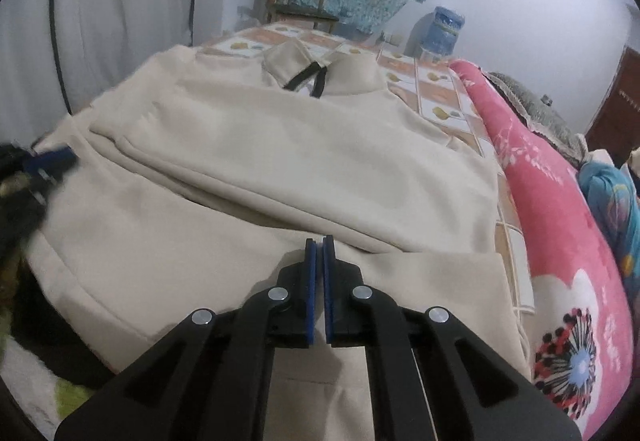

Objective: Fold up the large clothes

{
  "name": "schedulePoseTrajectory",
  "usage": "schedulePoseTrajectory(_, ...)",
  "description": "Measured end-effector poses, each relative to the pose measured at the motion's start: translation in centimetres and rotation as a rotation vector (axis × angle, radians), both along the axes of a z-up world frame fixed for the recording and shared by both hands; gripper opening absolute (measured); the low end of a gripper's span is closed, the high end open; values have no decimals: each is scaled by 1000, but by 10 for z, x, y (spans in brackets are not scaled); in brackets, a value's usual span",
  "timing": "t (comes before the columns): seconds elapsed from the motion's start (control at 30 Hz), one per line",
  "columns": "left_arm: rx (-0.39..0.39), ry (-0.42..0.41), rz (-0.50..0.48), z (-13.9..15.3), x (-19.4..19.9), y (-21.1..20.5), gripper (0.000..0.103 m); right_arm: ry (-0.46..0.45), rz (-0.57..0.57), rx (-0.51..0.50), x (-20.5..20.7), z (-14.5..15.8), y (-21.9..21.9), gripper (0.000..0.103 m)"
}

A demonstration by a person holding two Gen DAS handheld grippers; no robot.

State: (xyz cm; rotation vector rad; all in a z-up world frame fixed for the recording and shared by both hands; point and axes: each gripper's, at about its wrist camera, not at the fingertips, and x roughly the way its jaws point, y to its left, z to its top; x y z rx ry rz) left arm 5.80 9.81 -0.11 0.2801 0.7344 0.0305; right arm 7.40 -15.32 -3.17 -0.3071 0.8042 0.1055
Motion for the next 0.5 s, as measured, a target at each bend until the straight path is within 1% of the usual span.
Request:
schedulePoseTrajectory(0.03, 13, -2, 16, 0, 0, 4, 13, 11, -1, -3, 3, -4, -1, 3)
schedulePoseTrajectory(0.07, 28, -4, 34, -1, -1, 8, 13, 20, -7, -8, 5, -8, -2, 0)
schedulePoseTrajectory(0.1, 35, -4, 58, 0, -2, 15, 13, 20, -22, -33, 7, -12, -2, 0)
schedulePoseTrajectory(0.13, 32, -4, 74, 1, -3, 21, 13, 16, -29, -49, 9, -13, -3, 0)
schedulePoseTrajectory(0.2, 13, -6, 101, 7, -4, 34, 13, 20, -38, -25, 10, -12, -7, 0)
schedulePoseTrajectory(0.23, -5, -4, 101, 10, -5, 38, 17, 20, -43, -18, 10, -10, -9, 0)
schedulePoseTrajectory(0.27, -18, -5, 103, 12, -6, 41, 26, 18, -46, -21, 10, -10, -10, 0)
schedulePoseTrajectory(0.33, -48, 12, 95, 12, -6, 47, 34, 27, -47, -6, 12, -11, -14, 0)
schedulePoseTrajectory(0.4, -58, 39, 80, 9, -1, 48, 34, 43, -51, 14, 13, -13, -17, 0)
schedulePoseTrajectory(0.5, -50, 34, 58, 7, 1, 45, 33, 44, -53, 22, 13, -14, -18, 0)
